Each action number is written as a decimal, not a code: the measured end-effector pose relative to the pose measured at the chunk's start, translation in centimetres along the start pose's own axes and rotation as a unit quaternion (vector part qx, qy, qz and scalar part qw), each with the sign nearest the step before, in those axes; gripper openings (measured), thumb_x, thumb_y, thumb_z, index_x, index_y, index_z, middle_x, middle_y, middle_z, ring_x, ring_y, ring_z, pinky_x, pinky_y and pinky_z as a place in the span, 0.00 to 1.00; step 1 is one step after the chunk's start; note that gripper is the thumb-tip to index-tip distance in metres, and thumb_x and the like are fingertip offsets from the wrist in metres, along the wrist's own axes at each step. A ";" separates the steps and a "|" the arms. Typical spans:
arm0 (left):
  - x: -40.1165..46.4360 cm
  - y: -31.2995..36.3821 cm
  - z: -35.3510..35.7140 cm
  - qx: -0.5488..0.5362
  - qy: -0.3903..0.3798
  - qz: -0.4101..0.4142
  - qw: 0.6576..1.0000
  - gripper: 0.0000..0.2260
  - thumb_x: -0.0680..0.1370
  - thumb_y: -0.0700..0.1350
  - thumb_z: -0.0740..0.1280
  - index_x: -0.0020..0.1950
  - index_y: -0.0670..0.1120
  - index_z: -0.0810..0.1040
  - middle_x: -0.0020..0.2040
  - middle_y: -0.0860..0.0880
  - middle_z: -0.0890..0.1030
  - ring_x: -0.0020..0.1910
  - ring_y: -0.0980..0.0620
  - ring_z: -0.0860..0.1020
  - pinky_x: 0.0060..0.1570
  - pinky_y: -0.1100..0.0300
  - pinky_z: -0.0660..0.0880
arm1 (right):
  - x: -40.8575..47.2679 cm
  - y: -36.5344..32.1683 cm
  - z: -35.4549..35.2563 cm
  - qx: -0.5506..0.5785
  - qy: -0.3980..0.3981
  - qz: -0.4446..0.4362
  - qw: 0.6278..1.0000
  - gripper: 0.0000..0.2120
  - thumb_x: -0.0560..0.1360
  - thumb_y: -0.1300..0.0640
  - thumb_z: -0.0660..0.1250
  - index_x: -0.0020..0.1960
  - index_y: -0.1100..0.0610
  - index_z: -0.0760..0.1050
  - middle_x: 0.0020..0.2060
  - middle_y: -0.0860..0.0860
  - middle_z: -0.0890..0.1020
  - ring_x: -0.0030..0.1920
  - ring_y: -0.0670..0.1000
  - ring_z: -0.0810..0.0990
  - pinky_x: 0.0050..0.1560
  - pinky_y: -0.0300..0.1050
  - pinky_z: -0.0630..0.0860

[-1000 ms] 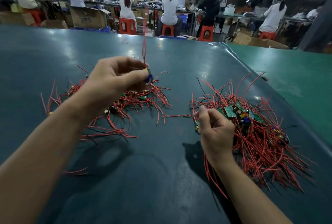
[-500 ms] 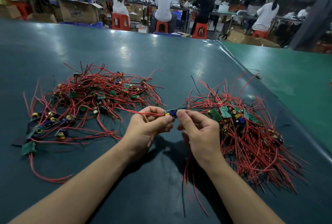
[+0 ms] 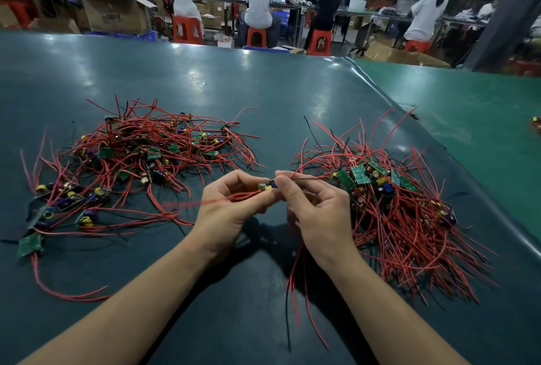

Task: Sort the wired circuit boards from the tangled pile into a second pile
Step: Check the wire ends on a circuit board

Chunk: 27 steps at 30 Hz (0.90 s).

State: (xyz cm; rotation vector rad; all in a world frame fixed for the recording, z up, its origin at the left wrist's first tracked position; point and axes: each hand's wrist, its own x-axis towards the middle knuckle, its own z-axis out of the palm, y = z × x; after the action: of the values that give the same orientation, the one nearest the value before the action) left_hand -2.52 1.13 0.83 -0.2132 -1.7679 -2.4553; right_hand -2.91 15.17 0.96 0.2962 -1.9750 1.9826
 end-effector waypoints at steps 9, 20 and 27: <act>0.4 0.2 0.2 -0.075 0.016 -0.036 0.996 0.13 0.60 0.32 0.77 0.35 0.44 0.77 0.31 0.50 0.79 0.27 0.53 0.73 0.35 0.61 0.72 | 0.4 -0.5 -0.2 0.090 -0.016 0.081 0.993 0.09 0.74 0.50 0.70 0.40 0.54 0.85 0.27 0.49 0.78 0.23 0.46 0.69 0.23 0.35 0.63; 0.4 0.1 0.2 -0.095 0.004 -0.050 0.994 0.10 0.63 0.34 0.73 0.30 0.48 0.78 0.33 0.49 0.80 0.28 0.52 0.74 0.36 0.61 0.72 | 0.4 -0.8 -0.1 0.127 0.042 0.137 0.981 0.09 0.72 0.59 0.74 0.34 0.59 0.83 0.24 0.52 0.78 0.20 0.45 0.65 0.22 0.34 0.61; 0.7 0.4 -0.1 -0.119 0.014 -0.050 0.991 0.11 0.63 0.34 0.71 0.26 0.49 0.76 0.30 0.51 0.75 0.25 0.53 0.71 0.33 0.63 0.71 | 1.3 -0.8 -1.0 0.135 0.139 0.079 0.978 0.13 0.73 0.59 0.73 0.31 0.58 0.81 0.24 0.52 0.78 0.20 0.46 0.63 0.21 0.35 0.60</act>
State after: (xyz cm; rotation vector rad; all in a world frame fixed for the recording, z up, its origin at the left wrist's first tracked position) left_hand -3.10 0.90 1.31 -0.1093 -1.5066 -2.7249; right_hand -3.69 16.22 2.19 -0.0785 -1.6016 2.2523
